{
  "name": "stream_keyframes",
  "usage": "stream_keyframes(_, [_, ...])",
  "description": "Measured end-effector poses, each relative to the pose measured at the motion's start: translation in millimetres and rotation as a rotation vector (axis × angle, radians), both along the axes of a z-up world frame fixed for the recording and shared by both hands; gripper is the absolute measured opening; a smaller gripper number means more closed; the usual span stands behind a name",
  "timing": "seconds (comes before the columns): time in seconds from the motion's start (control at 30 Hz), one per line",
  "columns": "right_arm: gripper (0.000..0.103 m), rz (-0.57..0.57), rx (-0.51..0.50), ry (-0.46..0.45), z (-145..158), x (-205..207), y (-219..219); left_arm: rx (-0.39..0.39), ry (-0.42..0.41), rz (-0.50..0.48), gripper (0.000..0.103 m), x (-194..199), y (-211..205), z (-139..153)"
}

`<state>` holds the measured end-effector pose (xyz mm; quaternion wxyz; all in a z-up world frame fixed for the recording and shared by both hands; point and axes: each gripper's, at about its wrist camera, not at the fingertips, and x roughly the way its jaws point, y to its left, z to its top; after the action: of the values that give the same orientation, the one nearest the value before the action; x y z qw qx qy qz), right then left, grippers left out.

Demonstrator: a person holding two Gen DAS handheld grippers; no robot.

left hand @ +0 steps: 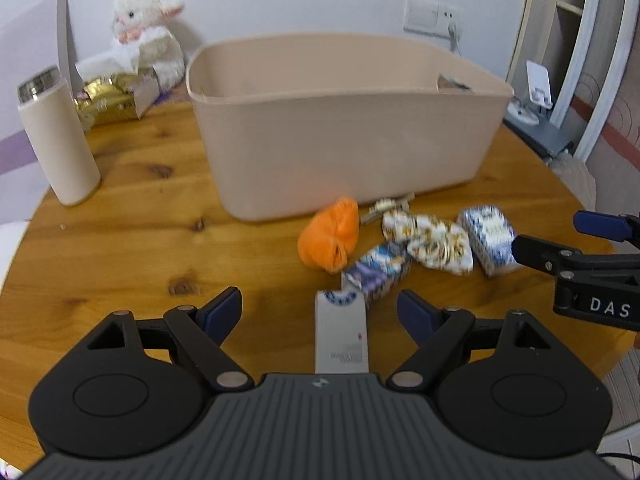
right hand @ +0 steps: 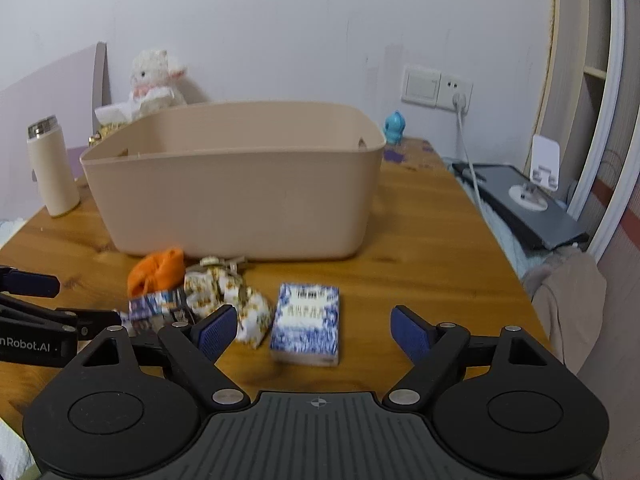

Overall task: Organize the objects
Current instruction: 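Grasp the white medicine box with the left tool while the right tool grasps the blue-and-white tea box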

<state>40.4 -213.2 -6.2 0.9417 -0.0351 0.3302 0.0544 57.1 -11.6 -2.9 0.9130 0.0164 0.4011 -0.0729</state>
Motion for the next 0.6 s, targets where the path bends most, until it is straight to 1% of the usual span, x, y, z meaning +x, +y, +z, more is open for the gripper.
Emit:
stream_keyframes(0.07, [0.086, 0.002, -0.002, 0.016, -5, 1, 2, -0.005, 0.023, -0.011, 0.086, 0, -1, -6])
stream_keyframes(0.2, [0.086, 0.003, -0.006, 0.043, -15, 5, 3, 0.01, 0.054, -0.026, 0.086, 2, -5, -16])
stream_keyframes(0.37, [0.086, -0.008, -0.004, 0.074, -27, 12, 2, -0.004, 0.089, -0.03, 0.084, 5, -3, -25])
stream_keyframes(0.5, [0.085, -0.015, 0.008, 0.091, -34, 18, -2, -0.007, 0.076, -0.037, 0.081, 3, -1, -27])
stream_keyframes(0.57, [0.082, -0.015, 0.01, 0.097, -37, 22, -2, -0.004, 0.073, -0.041, 0.078, 4, -1, -26])
stream_keyframes(0.6, [0.08, -0.013, 0.009, 0.101, -39, 23, -2, -0.001, 0.071, -0.042, 0.074, 4, -1, -26])
